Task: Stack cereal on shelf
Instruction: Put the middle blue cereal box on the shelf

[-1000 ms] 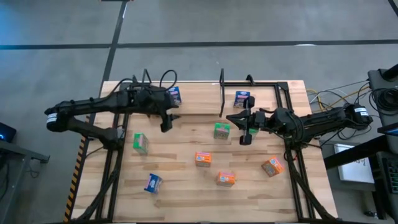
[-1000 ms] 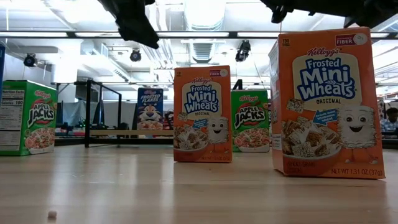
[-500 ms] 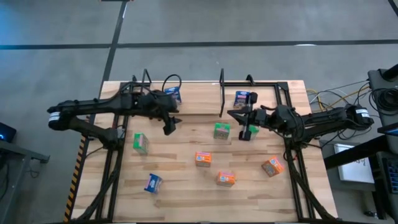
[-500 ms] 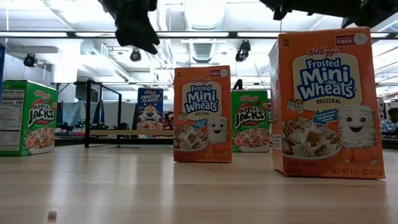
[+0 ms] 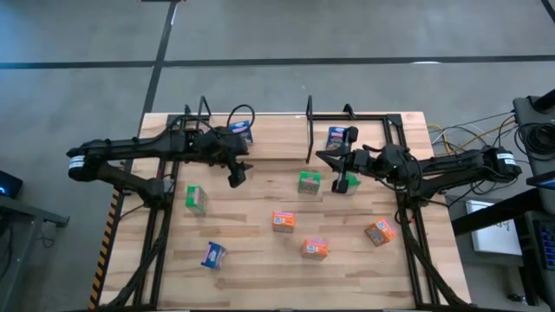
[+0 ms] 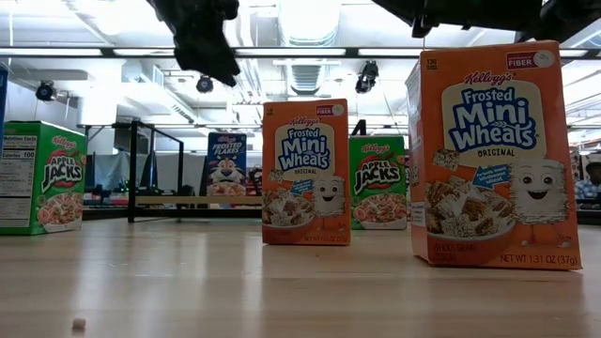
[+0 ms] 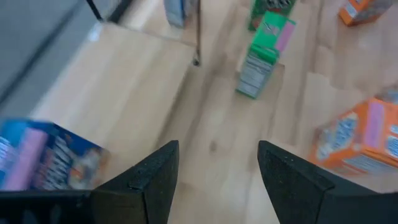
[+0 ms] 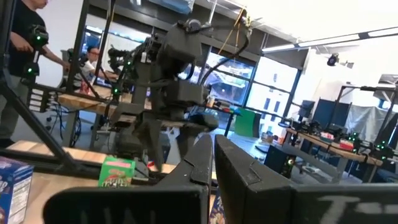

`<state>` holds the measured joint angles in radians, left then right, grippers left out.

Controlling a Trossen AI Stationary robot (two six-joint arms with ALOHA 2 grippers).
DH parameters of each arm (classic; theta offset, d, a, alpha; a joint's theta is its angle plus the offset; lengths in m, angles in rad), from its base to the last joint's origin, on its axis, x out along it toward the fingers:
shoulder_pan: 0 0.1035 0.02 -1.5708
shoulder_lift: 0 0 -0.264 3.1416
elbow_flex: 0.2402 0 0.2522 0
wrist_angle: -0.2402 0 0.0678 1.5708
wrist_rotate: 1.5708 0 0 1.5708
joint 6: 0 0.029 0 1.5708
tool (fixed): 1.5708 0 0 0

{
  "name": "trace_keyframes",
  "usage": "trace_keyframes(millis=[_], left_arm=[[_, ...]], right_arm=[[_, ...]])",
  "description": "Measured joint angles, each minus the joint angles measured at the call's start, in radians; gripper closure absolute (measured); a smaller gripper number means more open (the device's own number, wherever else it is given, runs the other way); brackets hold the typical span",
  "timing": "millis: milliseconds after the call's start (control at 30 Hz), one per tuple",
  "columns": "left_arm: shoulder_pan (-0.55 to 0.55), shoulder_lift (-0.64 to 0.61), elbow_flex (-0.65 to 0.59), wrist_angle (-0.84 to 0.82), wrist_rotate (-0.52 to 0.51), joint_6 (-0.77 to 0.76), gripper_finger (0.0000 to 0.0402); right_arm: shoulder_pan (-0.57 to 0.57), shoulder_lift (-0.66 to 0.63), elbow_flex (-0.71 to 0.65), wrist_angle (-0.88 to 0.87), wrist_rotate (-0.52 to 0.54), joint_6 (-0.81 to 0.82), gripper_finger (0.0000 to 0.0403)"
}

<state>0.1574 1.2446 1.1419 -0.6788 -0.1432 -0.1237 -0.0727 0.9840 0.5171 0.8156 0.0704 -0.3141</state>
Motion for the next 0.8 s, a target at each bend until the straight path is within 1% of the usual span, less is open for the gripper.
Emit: trace_keyframes(millis=[100,233,467,600,667,800], left_arm=[[0.003,0.000,0.000,0.036,-0.028,0.055,0.0198],[0.032,0.000,0.000,0.042,-0.031,0.134,0.0174],[0.130,0.000,0.000,0.044,-0.033,0.286,0.0116],[0.215,0.000,0.000,0.065,-0.030,0.392,0.0105],[0.271,0.000,0.000,0.085,-0.004,0.427,0.0105],[0.378,0.000,0.000,0.087,0.108,0.463,0.0111]], right_arm=[[0.000,0.000,0.000,-0.010,0.000,0.023,0.0394],[0.000,-0.003,0.000,-0.052,0.000,0.043,0.0394],[0.000,-0.030,0.000,-0.163,0.000,0.079,0.0394],[0.000,-0.035,-0.001,-0.217,0.000,0.078,0.0394],[0.000,-0.035,-0.001,-0.230,0.000,0.069,0.0394],[0.000,-0.035,-0.001,-0.235,-0.001,0.050,0.0394]])
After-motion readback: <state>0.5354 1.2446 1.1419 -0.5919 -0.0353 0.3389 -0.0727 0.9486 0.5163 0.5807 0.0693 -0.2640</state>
